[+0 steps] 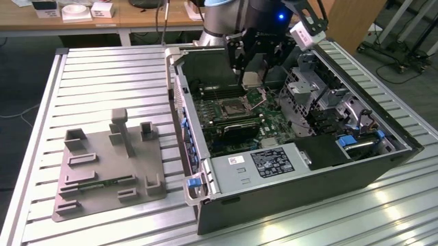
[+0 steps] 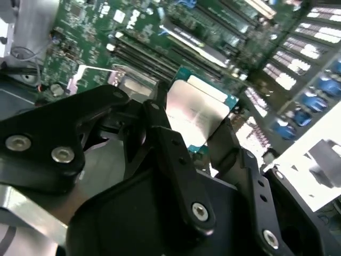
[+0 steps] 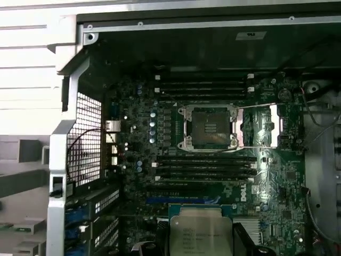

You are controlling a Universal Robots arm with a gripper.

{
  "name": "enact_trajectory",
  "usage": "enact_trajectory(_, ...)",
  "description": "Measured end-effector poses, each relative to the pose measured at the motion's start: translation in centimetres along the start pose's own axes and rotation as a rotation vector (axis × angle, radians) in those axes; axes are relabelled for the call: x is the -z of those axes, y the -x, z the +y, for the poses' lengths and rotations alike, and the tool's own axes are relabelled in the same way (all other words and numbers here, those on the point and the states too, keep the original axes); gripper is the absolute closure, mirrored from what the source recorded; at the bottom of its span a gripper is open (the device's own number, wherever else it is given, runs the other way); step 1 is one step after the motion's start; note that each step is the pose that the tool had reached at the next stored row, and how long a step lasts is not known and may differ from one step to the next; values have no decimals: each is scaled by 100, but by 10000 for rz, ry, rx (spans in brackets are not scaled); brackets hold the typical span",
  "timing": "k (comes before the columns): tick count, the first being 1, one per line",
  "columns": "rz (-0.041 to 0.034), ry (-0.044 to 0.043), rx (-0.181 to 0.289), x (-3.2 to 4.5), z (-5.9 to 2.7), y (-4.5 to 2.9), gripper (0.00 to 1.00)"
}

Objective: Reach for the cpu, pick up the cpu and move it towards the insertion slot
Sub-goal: 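Pick up the cpu and move it towards the insertion slot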

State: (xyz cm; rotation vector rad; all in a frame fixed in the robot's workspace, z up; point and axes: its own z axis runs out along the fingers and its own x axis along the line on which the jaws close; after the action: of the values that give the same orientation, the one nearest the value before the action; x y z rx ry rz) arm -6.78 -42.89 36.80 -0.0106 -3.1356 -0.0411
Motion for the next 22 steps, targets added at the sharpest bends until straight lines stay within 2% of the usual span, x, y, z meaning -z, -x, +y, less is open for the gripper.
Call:
enact_trajectory(6, 0, 0, 0, -108, 224, 64, 46)
enact_trajectory(10, -4, 0, -1, -126, 381, 78, 46)
enact_trajectory(11, -23, -1, 0, -127, 413, 79, 46)
enact_trajectory(14, -249, 2, 7, -132, 473, 79, 46)
enact_trajectory(15, -291, 2, 7, -134, 490, 79, 46)
enact_trajectory(22, -295, 2, -62, -181, 589, 101, 46)
